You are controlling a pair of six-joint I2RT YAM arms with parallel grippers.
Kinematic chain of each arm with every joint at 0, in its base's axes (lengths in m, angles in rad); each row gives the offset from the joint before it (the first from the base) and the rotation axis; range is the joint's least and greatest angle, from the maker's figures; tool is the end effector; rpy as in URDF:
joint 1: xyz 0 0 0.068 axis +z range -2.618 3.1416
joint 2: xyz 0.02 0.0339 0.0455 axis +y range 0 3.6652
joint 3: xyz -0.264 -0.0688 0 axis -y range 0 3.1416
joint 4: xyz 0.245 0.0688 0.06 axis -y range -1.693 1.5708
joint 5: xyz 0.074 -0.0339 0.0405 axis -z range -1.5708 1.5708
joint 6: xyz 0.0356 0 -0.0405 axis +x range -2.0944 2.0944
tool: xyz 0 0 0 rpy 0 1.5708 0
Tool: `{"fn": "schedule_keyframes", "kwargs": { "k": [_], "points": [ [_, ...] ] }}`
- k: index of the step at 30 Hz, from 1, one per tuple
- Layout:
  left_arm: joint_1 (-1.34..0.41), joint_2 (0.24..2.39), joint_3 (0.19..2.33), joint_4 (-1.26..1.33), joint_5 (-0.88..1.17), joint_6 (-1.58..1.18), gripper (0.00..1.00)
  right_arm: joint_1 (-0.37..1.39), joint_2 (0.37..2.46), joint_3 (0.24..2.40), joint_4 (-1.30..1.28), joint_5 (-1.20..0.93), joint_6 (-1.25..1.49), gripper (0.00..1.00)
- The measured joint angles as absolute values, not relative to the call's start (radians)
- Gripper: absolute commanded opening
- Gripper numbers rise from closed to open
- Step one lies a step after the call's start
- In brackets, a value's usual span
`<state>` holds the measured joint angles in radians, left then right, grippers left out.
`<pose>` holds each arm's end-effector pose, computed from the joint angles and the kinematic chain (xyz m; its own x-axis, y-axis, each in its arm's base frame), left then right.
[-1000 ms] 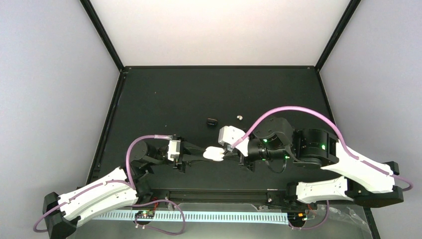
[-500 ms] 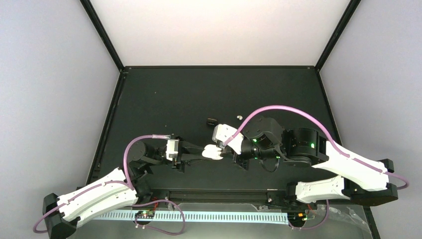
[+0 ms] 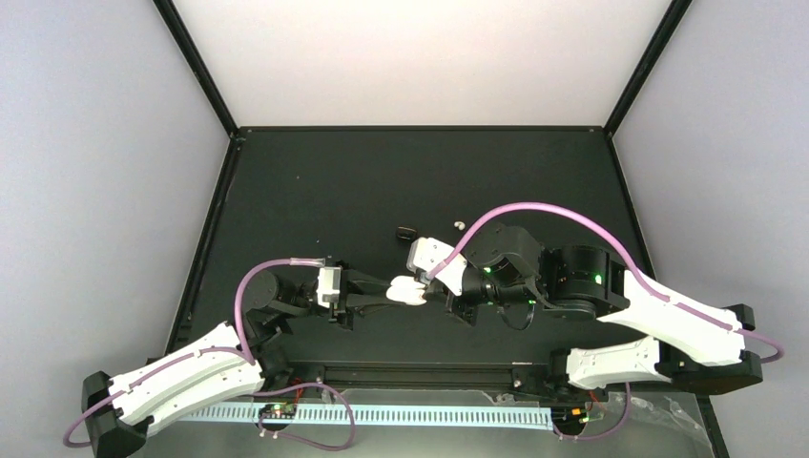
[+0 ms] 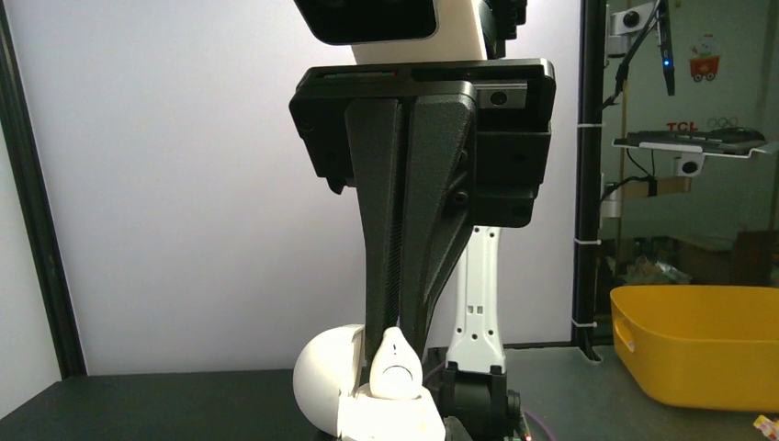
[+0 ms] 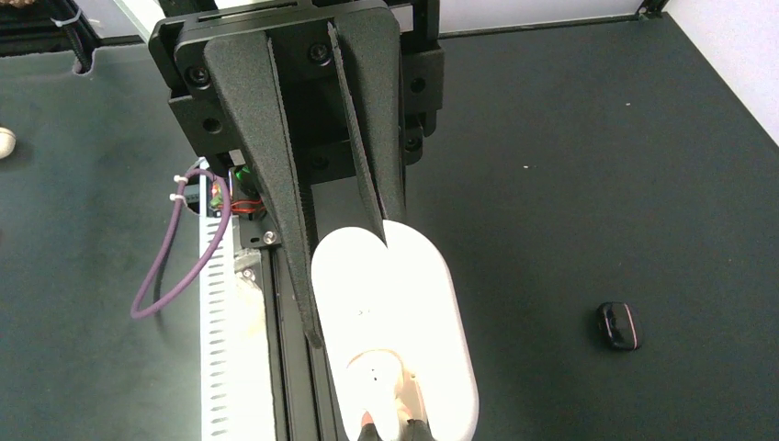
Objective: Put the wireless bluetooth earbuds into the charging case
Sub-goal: Place the earbud in the charging case.
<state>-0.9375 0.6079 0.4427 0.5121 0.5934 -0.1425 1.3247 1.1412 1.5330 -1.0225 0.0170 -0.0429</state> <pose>0.0740 -0.1344 0.3184 0.0601 -0.2808 -0.9579 0.9981 0.0271 0.0546 0.0498 0.1958 0.4379 -0.1021 -0.5824 -0.8064 -0.9717 0.2321 -0.0447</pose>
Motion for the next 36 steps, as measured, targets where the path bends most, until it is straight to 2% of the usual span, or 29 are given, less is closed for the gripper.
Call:
{"fn": "schedule_keyframes", "kwargs": {
  "k": [28, 32, 36],
  "points": [
    [-0.937, 0.602, 0.443, 0.504, 0.580, -0.150, 0.02, 1.329, 1.155, 1.555, -1.050, 0.014, -0.004, 0.26],
    [-0.937, 0.602, 0.443, 0.505, 0.580, -0.150, 0.02, 1.329, 1.137, 1.576, -1.059, 0.016, 0.009, 0.25],
    [-0.937, 0.602, 0.443, 0.509, 0.581, -0.150, 0.02, 1.329, 1.107, 1.599, -1.058, 0.020, 0.023, 0.19]
  ]
}}
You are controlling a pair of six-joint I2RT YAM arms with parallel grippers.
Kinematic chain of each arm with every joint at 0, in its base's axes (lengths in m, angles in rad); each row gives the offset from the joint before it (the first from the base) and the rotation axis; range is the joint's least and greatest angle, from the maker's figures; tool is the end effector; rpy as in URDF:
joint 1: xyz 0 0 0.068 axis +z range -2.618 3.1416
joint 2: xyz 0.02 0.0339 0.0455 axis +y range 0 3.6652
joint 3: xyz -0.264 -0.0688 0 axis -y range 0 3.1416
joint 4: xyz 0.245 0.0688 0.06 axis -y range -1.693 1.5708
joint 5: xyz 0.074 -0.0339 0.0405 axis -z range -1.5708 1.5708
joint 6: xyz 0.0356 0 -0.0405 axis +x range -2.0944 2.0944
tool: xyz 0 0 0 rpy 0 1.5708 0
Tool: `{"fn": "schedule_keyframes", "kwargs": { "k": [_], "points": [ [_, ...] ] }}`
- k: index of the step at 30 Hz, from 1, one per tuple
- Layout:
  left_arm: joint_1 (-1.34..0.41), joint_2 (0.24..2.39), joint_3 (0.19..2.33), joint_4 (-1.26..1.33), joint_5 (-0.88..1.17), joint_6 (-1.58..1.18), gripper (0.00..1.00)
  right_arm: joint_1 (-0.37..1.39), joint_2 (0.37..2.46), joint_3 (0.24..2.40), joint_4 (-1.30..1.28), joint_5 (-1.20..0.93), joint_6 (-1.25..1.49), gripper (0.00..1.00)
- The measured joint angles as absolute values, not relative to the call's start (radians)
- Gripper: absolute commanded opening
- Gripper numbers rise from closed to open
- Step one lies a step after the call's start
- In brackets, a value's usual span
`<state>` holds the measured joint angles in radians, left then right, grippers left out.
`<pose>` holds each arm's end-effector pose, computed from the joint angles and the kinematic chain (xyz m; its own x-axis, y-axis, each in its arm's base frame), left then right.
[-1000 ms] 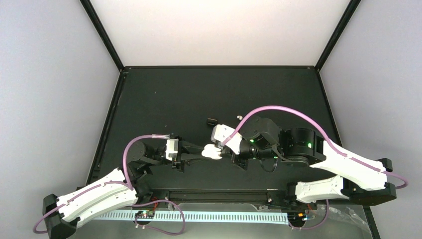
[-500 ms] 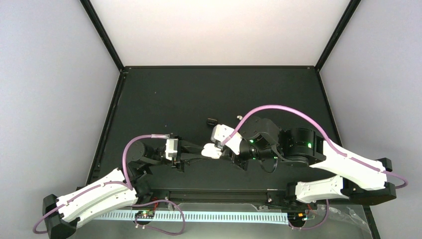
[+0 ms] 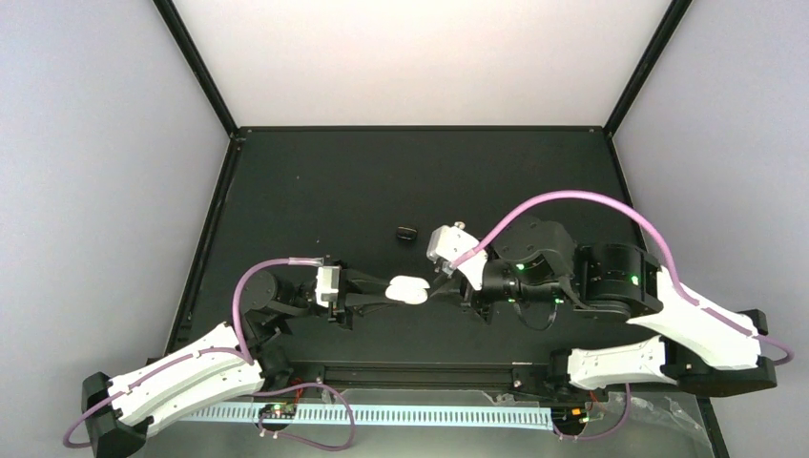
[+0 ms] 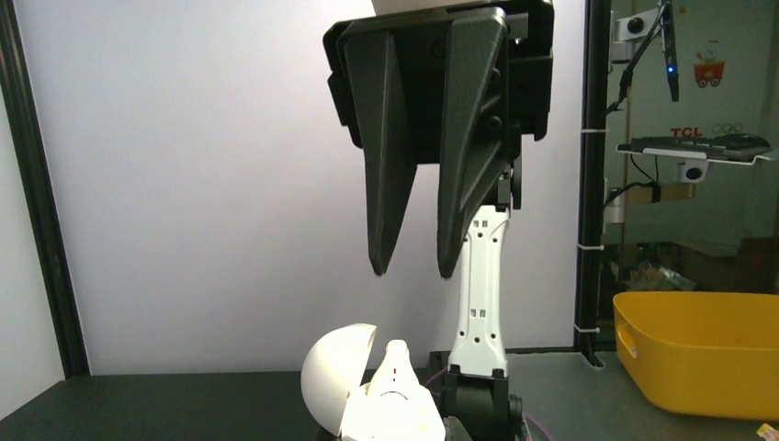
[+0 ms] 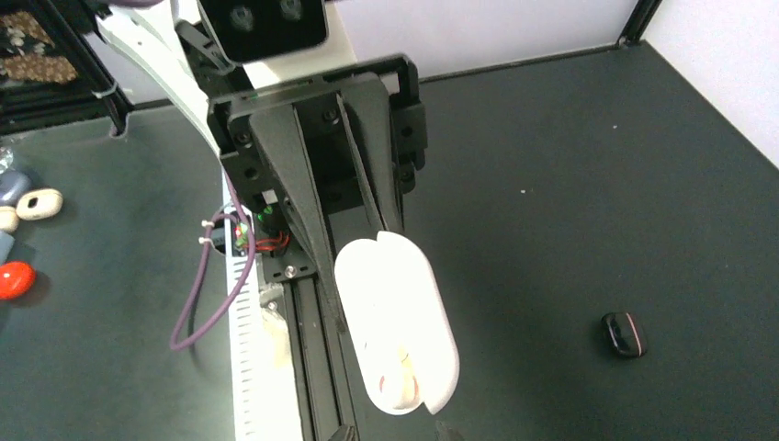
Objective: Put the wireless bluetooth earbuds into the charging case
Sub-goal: Place the earbud in the charging case.
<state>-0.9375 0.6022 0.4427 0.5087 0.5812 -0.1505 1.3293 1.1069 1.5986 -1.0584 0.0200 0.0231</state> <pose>0.0738 -0.1336 0.3189 0.0534 -0.2845 -0.9572 0.9983 0.0365 0.0448 0.0442 0.1765 0.4593 -0.1507 -0.5152 -0.8437 -0.9635 0.2675 0.0088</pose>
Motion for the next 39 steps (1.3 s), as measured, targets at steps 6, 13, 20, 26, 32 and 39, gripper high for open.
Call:
{"fn": "schedule_keyframes", "kwargs": {
  "k": [6, 13, 20, 26, 32, 39],
  "points": [
    [-0.937, 0.604, 0.443, 0.522, 0.581, -0.158, 0.02, 1.329, 1.097, 1.625, -1.037, -0.007, 0.055, 0.16],
    [-0.937, 0.604, 0.443, 0.525, 0.581, -0.161, 0.02, 1.329, 1.114, 1.621, -1.019, -0.046, 0.071, 0.13],
    [-0.937, 0.604, 0.443, 0.527, 0.581, -0.169, 0.02, 1.329, 1.130, 1.599, -1.004, -0.037, 0.086, 0.13],
    [-0.937, 0.602, 0.443, 0.532, 0.582, -0.174, 0.02, 1.329, 1.151, 1.591, -0.996, -0.021, 0.088, 0.13],
    [-0.937, 0.602, 0.443, 0.532, 0.581, -0.176, 0.02, 1.329, 1.158, 1.591, -0.995, 0.003, 0.088, 0.12],
    [-0.937, 0.602, 0.443, 0.532, 0.581, -0.177, 0.01, 1.329, 1.160, 1.590, -0.995, 0.006, 0.088, 0.10]
  ]
}}
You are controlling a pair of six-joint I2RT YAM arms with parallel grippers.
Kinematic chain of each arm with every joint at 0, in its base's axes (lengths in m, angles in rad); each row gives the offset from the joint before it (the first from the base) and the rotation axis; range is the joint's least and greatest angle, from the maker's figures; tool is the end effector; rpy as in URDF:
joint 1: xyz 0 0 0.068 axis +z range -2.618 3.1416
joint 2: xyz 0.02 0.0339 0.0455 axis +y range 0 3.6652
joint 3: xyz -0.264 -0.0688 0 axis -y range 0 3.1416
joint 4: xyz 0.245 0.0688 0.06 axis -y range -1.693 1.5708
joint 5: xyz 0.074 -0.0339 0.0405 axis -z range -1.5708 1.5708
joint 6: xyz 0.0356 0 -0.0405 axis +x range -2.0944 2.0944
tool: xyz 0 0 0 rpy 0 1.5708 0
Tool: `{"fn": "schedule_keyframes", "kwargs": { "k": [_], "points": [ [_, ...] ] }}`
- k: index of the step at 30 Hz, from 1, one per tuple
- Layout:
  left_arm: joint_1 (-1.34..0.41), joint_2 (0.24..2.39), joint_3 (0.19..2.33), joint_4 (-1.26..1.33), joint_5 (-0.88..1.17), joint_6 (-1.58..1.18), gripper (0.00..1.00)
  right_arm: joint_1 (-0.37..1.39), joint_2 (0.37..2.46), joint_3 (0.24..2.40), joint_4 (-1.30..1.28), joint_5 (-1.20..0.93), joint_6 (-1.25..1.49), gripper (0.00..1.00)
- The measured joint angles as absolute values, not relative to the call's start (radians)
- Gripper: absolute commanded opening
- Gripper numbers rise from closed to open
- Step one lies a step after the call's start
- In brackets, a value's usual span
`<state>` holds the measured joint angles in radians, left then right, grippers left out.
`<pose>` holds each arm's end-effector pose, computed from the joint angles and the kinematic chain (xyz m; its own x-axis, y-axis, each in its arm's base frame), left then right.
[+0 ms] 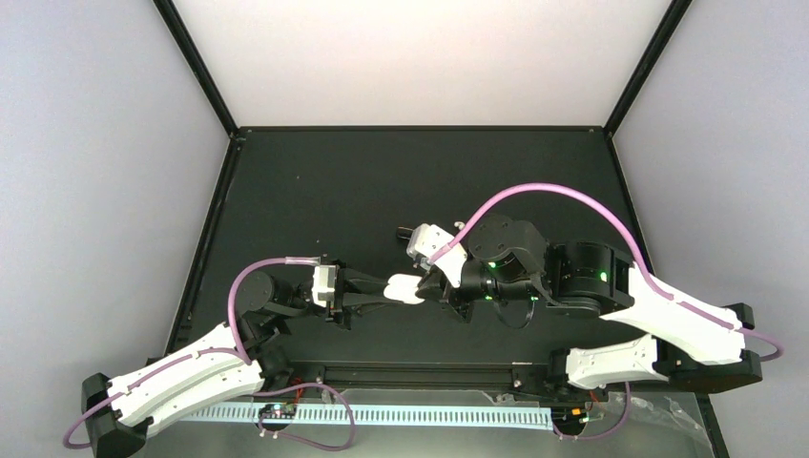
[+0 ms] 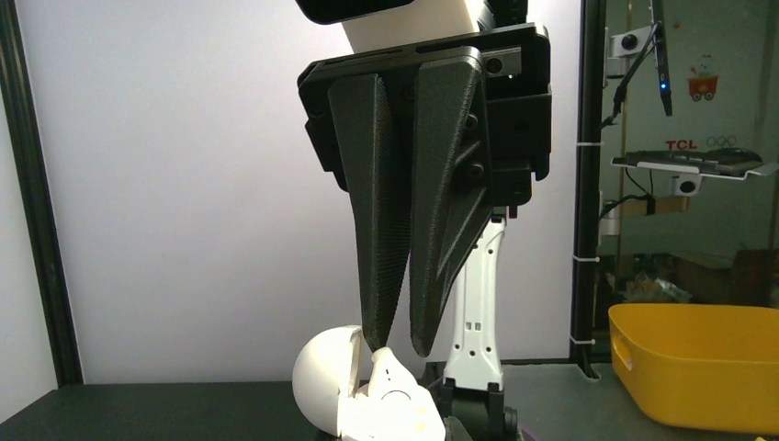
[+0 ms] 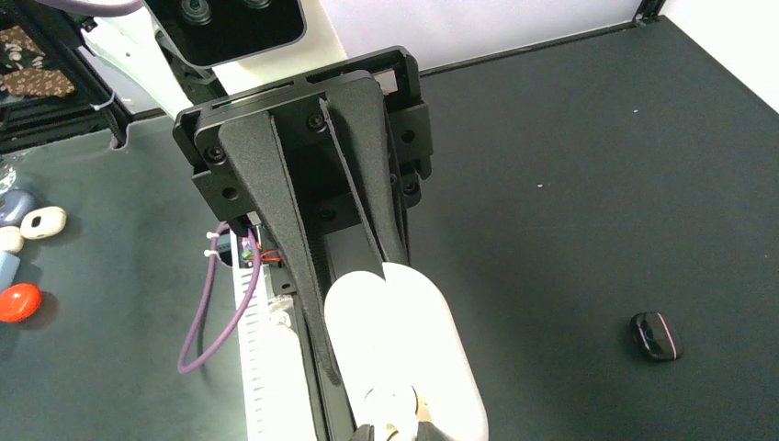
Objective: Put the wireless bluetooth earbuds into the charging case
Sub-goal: Place the earbud in the charging case.
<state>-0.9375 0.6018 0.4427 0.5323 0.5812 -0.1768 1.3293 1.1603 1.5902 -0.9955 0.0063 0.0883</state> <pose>0.0733 -0.1328 0.3212 0.0407 -0.3038 -0.9519 0.9990 0.0296 0.0333 0.0492 0.1989 0.4535 -0.2132 -0.4968 -0.8413 -0.9546 0.2893 0.0711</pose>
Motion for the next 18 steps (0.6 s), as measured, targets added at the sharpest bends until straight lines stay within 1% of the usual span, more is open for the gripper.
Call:
{"fn": "schedule_keyframes", "kwargs": {
  "k": [8, 18],
  "points": [
    [-0.937, 0.600, 0.443, 0.533, 0.581, -0.188, 0.02, 1.329, 1.163, 1.583, -0.997, 0.006, 0.088, 0.07],
    [-0.937, 0.595, 0.443, 0.530, 0.582, -0.192, 0.02, 1.327, 1.168, 1.584, -1.002, -0.012, 0.085, 0.09]
  ]
}}
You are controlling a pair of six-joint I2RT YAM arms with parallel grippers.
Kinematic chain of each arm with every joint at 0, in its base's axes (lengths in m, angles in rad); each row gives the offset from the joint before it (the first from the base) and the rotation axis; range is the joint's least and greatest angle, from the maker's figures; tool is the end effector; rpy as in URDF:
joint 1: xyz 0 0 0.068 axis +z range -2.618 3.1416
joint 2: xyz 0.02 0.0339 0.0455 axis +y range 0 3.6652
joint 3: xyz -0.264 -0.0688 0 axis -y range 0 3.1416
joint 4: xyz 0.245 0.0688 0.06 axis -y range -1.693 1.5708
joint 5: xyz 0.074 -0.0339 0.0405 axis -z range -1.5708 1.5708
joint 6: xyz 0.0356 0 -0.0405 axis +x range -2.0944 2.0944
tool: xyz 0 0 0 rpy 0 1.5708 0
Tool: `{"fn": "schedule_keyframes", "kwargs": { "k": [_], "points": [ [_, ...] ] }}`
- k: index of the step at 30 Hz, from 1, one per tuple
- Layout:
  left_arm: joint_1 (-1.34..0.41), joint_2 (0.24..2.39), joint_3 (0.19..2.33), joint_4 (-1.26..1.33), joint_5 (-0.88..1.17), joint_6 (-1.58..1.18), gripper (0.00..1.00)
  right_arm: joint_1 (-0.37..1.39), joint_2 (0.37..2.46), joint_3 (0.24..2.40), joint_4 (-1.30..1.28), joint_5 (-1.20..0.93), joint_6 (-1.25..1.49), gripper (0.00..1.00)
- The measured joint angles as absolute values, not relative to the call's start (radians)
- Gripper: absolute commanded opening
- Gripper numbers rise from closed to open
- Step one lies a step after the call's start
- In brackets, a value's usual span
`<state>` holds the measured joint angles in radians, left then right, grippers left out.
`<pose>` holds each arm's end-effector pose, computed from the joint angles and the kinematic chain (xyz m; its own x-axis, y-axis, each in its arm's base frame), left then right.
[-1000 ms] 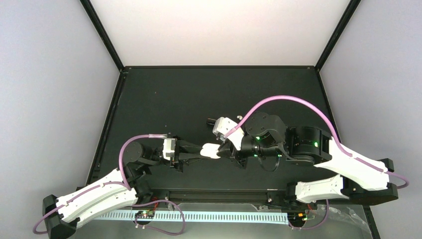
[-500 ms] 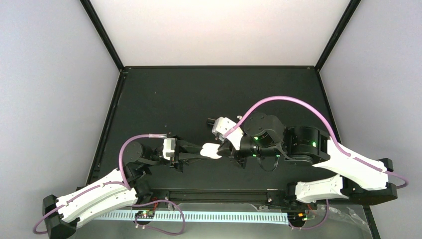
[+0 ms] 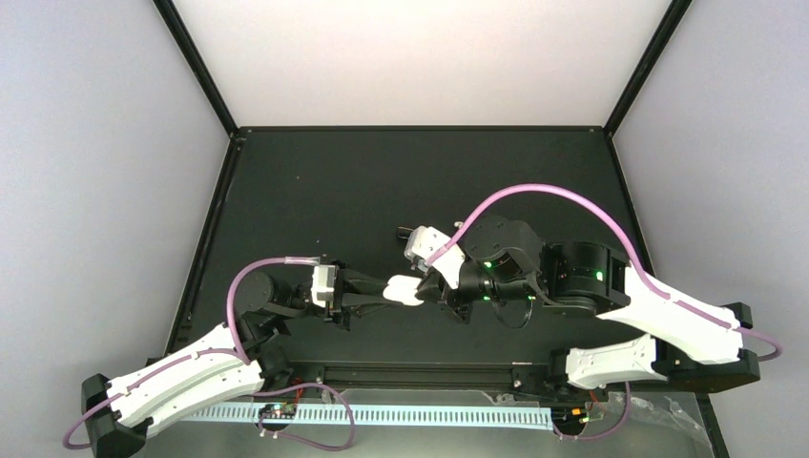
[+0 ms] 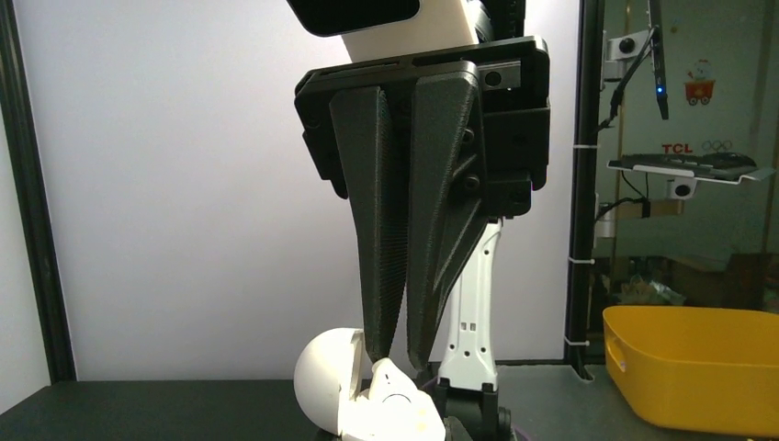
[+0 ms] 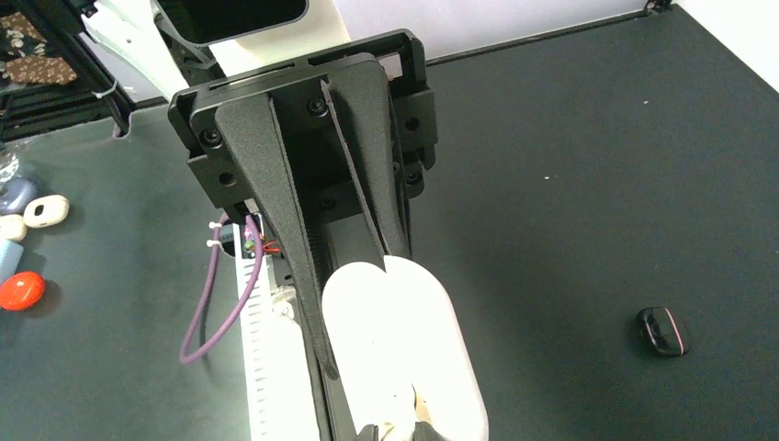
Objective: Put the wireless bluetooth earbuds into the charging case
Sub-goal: Place the earbud in the charging case, then pick up the earbud from the center of the board.
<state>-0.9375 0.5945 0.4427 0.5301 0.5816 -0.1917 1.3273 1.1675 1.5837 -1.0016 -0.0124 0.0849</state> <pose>0.0724 -0.1316 0.3219 0.0287 -0.3081 -0.9509 0.9994 0.0247 0.0221 0.0496 0.2016 0.4497 -0.2152 -0.5147 -0.8299 -0.9581 0.2757 0.0775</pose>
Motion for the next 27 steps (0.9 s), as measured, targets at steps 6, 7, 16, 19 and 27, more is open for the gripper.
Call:
{"fn": "schedule_keyframes", "kwargs": {
  "k": [6, 7, 16, 19, 27],
  "points": [
    [-0.937, 0.594, 0.443, 0.534, 0.579, -0.192, 0.02, 1.327, 1.174, 1.617, -1.021, -0.027, 0.087, 0.18],
    [-0.937, 0.591, 0.443, 0.538, 0.576, -0.192, 0.01, 1.326, 1.175, 1.634, -1.022, -0.029, 0.088, 0.19],
    [-0.937, 0.545, 0.433, 0.537, 0.557, -0.192, 0.02, 1.180, 1.054, 1.627, -0.859, 0.026, 0.096, 0.24],
    [-0.937, 0.514, 0.425, 0.530, 0.546, -0.194, 0.02, 0.988, 0.986, 1.445, -0.718, 0.011, 0.146, 0.26],
    [-0.937, 0.437, 0.359, 0.520, 0.534, -0.244, 0.02, 0.524, 1.138, 0.938, -0.346, -0.102, 0.403, 0.29]
  ]
}}
